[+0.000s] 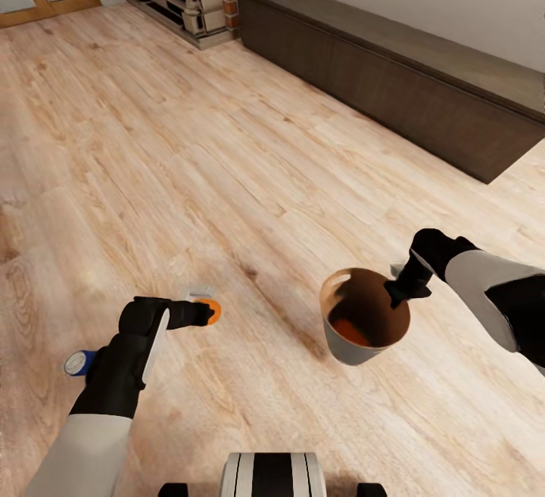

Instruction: Put the three can of soda from the living room inside the tash can in the kitchen.

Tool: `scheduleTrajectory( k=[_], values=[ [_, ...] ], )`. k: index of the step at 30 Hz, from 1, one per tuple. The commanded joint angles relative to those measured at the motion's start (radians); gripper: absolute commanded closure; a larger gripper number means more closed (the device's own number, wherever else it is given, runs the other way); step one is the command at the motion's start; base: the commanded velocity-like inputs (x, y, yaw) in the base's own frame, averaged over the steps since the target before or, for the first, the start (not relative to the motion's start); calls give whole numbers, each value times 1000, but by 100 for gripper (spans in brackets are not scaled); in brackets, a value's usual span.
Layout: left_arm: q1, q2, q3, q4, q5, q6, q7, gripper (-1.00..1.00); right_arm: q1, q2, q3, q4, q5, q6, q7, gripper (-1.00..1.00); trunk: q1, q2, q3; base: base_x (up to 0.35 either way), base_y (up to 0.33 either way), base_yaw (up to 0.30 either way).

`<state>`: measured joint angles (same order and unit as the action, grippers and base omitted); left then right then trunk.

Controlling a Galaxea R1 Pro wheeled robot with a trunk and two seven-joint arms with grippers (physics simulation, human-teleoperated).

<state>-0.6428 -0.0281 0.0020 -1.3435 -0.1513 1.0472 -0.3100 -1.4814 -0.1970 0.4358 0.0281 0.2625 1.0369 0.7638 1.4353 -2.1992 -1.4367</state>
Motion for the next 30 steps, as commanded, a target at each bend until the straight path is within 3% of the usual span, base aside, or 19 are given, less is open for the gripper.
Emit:
scheduleTrajectory(
  k=[1, 4, 6, 9, 11, 12, 13, 14, 15, 16, 18, 20, 21, 23, 26, 28, 30],
  values=[
    [-1, 1, -1, -3, -4, 0, -32, 100, 16, 18, -38, -6, -33, 10, 3, 100, -4, 7, 3, 0, 0, 0],
    [-17, 11, -3, -5, -10, 0, -111, 100, 33, 41, -37, -9, -32, 10, -2, 100, -15, 28, 13, 0, 0, 0],
    [-64, 35, -5, 4, -12, 0, -173, 100, 40, 61, -37, -10, -31, 10, -4, 100, -23, 42, 19, 0, 0, 0],
    [-174, 96, -7, 59, -15, 0, -288, 100, 45, 91, -37, -11, -30, 10, -6, 100, -35, 63, 28, 0, 0, 0],
    [-285, 144, -9, 154, -15, 0, -395, 100, 46, 103, -36, -12, -30, 10, -7, 100, -42, 77, 35, 0, 0, 0],
    [-389, 177, -20, 255, -17, 0, -492, 100, 47, 111, -36, -16, -30, 10, -7, 100, -46, 84, 38, 0, 0, 0],
    [-447, 193, -34, 313, -18, 0, -544, 100, 48, 114, -36, -19, -30, 10, -7, 100, -50, 91, 41, 0, 0, 0],
    [-583, 224, -100, 453, -25, 0, -651, 100, 48, 119, -36, -24, -29, 10, -7, 100, -54, 98, 44, 0, 0, 0],
    [-649, 238, -143, 521, -30, 0, -699, 100, 48, 122, -36, -26, -29, 10, -7, 100, -58, 105, 47, 0, 0, 0],
    [-766, 259, -231, 634, -37, 0, -784, 100, 50, 125, -36, -28, -29, 10, -7, 100, -61, 112, 50, 0, 0, 0],
    [-860, 272, -318, 714, -41, 0, -859, 100, 53, 127, -35, -32, -29, 10, -7, 100, -69, 126, 57, 0, 0, 0],
    [-1003, 286, -472, 807, -47, 0, -1026, 100, 60, 130, -33, -50, -28, 10, -8, 100, -77, 140, 63, 0, 0, 0],
    [-1024, 287, -489, 815, -49, 0, -1056, 100, 61, 130, -33, -54, -28, 10, -9, 100, -81, 147, 66, 0, 0, 0],
    [-1111, 285, -536, 838, -58, -5, -1189, 100, 65, 130, -33, -67, -28, 10, -9, 100, -88, 161, 72, 0, 0, 0],
    [-1181, 282, -555, 844, -61, -4, -1258, 100, 66, 130, -32, -72, -28, 10, -9, 100, -100, 182, 82, 0, 0, 0],
    [-1231, 277, -576, 846, -62, -2, -1261, 100, 67, 131, -31, -74, -28, 10, -10, 100, -107, 196, 88, 0, 0, 0],
    [-1260, 245, -596, 847, -61, 0, -1261, 100, 67, 137, -30, -80, -27, 10, -10, 100, -111, 203, 91, 0, 0, 0]
  ],
)
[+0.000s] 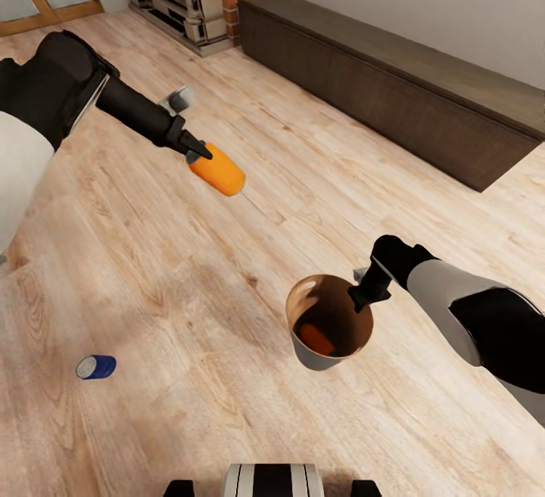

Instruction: Put the three can of soda from the living room inside the tash can in the kitchen.

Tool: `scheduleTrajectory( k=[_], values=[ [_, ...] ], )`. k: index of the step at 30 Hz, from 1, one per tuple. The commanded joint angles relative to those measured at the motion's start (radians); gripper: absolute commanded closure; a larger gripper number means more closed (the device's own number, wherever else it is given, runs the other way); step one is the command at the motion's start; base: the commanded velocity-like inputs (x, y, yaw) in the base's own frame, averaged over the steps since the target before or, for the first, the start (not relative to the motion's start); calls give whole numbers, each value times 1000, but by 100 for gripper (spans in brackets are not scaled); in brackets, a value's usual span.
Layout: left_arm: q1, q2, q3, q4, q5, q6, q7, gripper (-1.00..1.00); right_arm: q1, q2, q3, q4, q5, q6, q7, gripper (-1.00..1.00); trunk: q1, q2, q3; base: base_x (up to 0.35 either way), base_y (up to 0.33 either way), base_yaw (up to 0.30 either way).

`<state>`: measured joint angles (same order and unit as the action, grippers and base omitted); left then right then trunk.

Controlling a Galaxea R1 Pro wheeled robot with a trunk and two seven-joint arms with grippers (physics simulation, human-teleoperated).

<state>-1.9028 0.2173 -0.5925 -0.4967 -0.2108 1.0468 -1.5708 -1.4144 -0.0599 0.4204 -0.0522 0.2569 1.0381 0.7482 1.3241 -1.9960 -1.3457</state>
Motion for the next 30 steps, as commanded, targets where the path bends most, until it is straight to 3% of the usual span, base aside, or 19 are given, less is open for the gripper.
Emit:
scheduleTrajectory(
  k=[1, 3, 5, 6, 8, 9, 12, 14, 17, 23, 26, 30],
  values=[
    [-6, -13, -6, 0, -2, 0, 0, 100, 0, 4, -14, -2, -21, 9, 6, 100, 0, 0, 0, 0, 0, 0],
    [-21, -77, -37, 1, -1, 0, 0, 100, 0, 14, -14, -9, -21, 9, 5, 100, 0, 0, 0, 0, 0, 0],
    [-25, -113, -68, 1, -1, 0, 0, 100, 0, 19, -14, -11, -21, 9, 5, 100, 0, 0, 0, 0, 0, 0],
    [-27, -171, -128, 1, -1, 0, 0, 100, 0, 24, -14, -12, -21, 9, 5, 100, 0, 0, 0, 0, 0, 0],
    [-29, -247, -217, 1, -1, 0, 0, 100, 0, 29, -15, -13, -21, 9, 5, 100, 0, 0, 0, 0, 0, 0],
    [-29, -272, -246, 2, -1, 0, 0, 100, 0, 30, -16, -13, -21, 9, 5, 100, 0, 0, 0, 0, 0, 0],
    [-25, -306, -281, 1, -1, 0, 0, 100, 0, 32, -18, -17, -21, 9, 5, 100, 0, 0, 0, 0, 0, 0],
    [-22, -313, -289, 1, -1, 0, 0, 100, 0, 32, -18, -21, -21, 9, 5, 100, 0, 0, 0, 0, 0, 0],
    [0, -321, -327, 0, -3, 0, 0, 100, 0, 32, -19, -31, -22, 9, 5, 100, 0, 0, 0, 0, 0, 0],
    [101, -328, -380, -57, -5, 0, 0, 100, -2, 53, -21, -41, -22, 9, 1, 100, 0, 0, 0, 0, 0, 0],
    [166, -329, -401, -79, -4, 0, 0, 100, -4, 89, -24, -41, -22, 9, -2, 100, 0, 0, 0, 0, 0, 0],
    [197, -330, -405, -115, -3, 0, 0, 100, -6, 128, -25, -34, -23, 9, -2, 100, 0, 0, 0, 0, 0, 0]
  ],
)
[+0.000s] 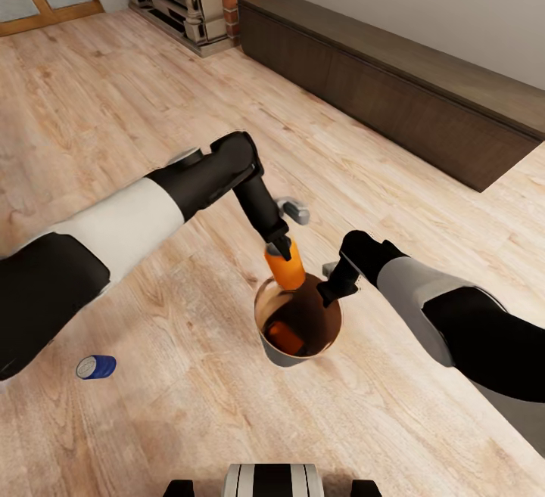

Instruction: Put the three can of soda from the living room inside the tash can in the kitchen.

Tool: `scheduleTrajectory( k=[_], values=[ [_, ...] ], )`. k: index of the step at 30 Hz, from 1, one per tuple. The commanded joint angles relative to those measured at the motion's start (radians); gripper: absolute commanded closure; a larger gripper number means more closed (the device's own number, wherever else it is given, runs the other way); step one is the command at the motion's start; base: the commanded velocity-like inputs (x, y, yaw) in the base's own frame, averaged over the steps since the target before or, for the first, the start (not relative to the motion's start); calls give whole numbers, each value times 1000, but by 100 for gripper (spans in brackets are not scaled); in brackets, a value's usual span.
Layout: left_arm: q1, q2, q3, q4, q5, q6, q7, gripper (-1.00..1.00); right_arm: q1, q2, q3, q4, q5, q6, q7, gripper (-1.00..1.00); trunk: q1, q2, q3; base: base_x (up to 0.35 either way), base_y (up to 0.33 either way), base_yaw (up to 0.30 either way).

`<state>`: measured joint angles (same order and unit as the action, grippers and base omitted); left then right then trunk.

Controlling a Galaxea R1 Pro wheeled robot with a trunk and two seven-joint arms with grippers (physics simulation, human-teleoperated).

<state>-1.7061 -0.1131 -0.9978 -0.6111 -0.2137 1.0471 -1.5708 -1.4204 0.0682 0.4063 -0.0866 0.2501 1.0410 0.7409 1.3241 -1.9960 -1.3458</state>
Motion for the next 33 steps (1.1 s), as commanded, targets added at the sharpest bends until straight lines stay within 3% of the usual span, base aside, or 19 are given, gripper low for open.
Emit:
scheduleTrajectory(
  k=[1, 8, 12, 17, 22, 29, 33],
  values=[
    [9, 0, -1, -6, -1, 0, 0, 100, -1, 11, -11, 3, -16, 6, 5, 100, 0, 0, 0, 0, 0, 0],
    [68, -1, -2, -15, -19, 0, 0, 100, -4, 36, -11, 7, -16, 6, 3, 100, 0, 0, 0, 0, 0, 0],
    [153, -7, -2, -16, -134, 0, 0, 100, -6, 39, -11, 11, -15, 6, 1, 100, 0, 0, 0, 0, 0, 0],
    [228, -20, -2, -18, -229, 0, 0, 100, -16, 47, -11, 23, -15, 6, 0, 100, 0, 0, 0, 0, 0, 0],
    [262, -28, -2, -61, -256, 0, 0, 100, -44, 57, -11, 51, -16, 6, 0, 100, 0, 0, 0, 0, 0, 0],
    [324, -28, -2, -91, -263, 0, 17, 100, -61, 69, -11, 64, -17, 6, 0, 100, 0, 0, 0, 0, 0, 0],
    [333, -28, -2, -92, -263, 0, 35, 100, -62, 72, -11, 65, -17, 6, 0, 100, 0, 0, 0, 0, 0, 0]
  ],
)
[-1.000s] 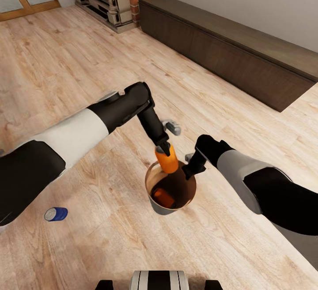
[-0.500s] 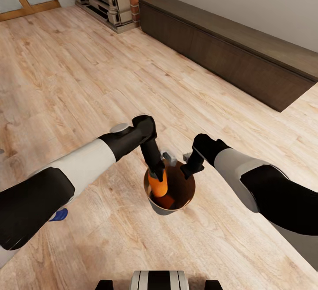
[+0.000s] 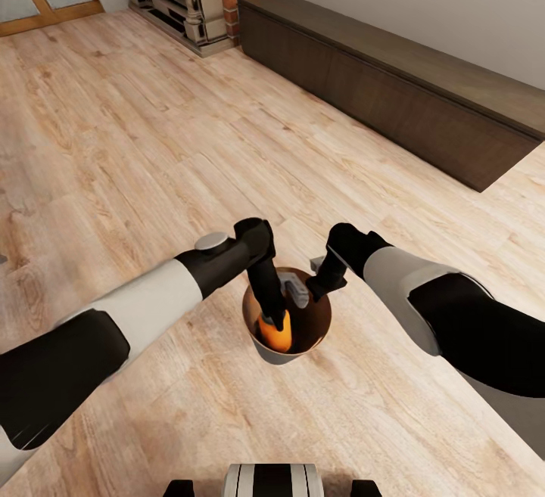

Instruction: Put the three can of soda from the living room inside the tash can in the kitchen.

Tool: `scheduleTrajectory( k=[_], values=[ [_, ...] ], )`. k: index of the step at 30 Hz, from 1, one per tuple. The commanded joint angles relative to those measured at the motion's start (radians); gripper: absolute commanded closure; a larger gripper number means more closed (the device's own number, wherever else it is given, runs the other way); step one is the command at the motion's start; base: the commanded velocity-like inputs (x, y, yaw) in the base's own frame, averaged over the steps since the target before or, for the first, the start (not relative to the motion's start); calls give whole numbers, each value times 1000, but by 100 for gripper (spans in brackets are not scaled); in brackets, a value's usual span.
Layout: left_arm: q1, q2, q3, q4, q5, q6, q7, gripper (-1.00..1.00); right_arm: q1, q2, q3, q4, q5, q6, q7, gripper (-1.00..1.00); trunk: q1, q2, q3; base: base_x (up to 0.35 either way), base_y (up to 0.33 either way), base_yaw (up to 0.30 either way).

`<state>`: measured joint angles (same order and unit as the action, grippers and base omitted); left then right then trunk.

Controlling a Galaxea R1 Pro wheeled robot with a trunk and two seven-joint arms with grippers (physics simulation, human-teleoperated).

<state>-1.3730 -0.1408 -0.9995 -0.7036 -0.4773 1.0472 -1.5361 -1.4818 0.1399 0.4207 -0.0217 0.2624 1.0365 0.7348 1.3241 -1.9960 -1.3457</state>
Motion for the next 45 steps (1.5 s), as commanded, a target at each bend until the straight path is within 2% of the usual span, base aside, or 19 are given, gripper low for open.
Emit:
scheduleTrajectory(
  k=[1, 8, 11, 25, 26, 35, 41, 43, 45],
  values=[
    [1, 1, 0, 0, 0, 0, 3, 100, 0, 1, -25, 0, -29, 11, 6, 100, 0, 0, 0, 0, 0, 0],
    [3, 4, 0, 1, -1, 0, 15, 100, 0, 1, -24, 0, -29, 11, 6, 100, 0, 0, 0, 0, 0, 0],
    [3, 4, 1, 1, 0, 0, 61, 100, 0, 1, -24, 0, -29, 11, 6, 100, 0, 0, 0, 0, 0, 0],
    [14, 5, 1, 2, 1, 0, 133, 100, 0, 1, -23, 0, -29, 11, 6, 100, 0, 0, 0, 0, 0, 0],
    [14, 5, 1, 3, 1, 0, 135, -100, 0, 1, -23, 0, -29, 11, 6, 100, 0, 0, 0, 0, 0, 0],
    [15, 8, 1, 7, 1, 0, 144, -100, 0, 1, -23, 0, -31, 11, 6, 100, 0, 0, 0, 0, 0, 0],
    [15, 12, 2, 3, 2, -6, 178, -100, 0, -1, -24, -1, -31, 11, 7, 100, 0, 0, 0, 0, 0, 0],
    [15, 14, 5, -17, 2, -18, 183, -100, 1, -4, -26, -1, -32, 11, 7, 100, 0, 0, 0, 0, 0, 0],
    [21, 26, 9, -75, 8, -22, 180, -100, 1, -7, -26, -1, -32, 11, 7, 100, 0, 0, 0, 0, 0, 0]
  ],
)
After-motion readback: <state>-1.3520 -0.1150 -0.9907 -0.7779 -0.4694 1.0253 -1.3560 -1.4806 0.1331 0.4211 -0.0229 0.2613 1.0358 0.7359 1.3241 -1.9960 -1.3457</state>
